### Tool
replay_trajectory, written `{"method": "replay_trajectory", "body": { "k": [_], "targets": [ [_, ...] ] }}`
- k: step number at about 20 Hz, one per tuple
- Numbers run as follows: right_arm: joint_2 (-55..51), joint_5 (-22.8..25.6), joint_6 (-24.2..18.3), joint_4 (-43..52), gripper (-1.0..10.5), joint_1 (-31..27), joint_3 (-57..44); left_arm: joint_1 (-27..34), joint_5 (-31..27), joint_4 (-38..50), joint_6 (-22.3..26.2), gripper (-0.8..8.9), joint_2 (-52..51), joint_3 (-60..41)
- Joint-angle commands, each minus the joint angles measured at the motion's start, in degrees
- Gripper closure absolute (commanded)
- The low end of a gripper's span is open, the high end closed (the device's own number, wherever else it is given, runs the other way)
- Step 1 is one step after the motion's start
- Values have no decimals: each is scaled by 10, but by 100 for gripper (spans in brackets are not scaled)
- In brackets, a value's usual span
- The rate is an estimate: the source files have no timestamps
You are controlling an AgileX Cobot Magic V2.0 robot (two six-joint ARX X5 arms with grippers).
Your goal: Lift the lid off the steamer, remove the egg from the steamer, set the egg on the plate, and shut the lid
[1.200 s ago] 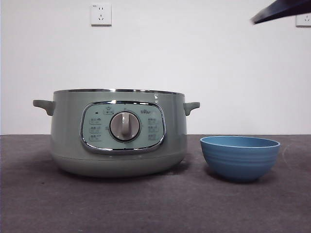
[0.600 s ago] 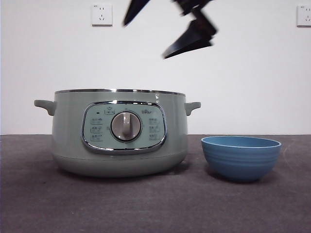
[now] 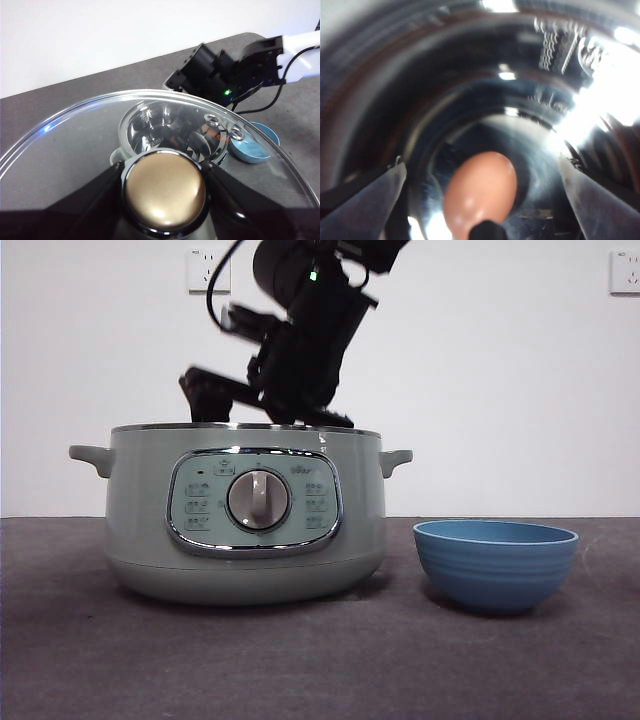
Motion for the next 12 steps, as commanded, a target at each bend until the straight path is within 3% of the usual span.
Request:
{"method": "replay_trajectory", "body": {
  "k": [1,11,12],
  "targets": [
    [13,1,-7,2,410,2,0,0,-1,27,9,822,-6,9],
    [35,4,-5,-21,425,9,0,0,-1,28,10,822,-6,9],
    [35,3,-4,-21,523,9,0,0,-1,28,10,822,-6,9]
  ]
}}
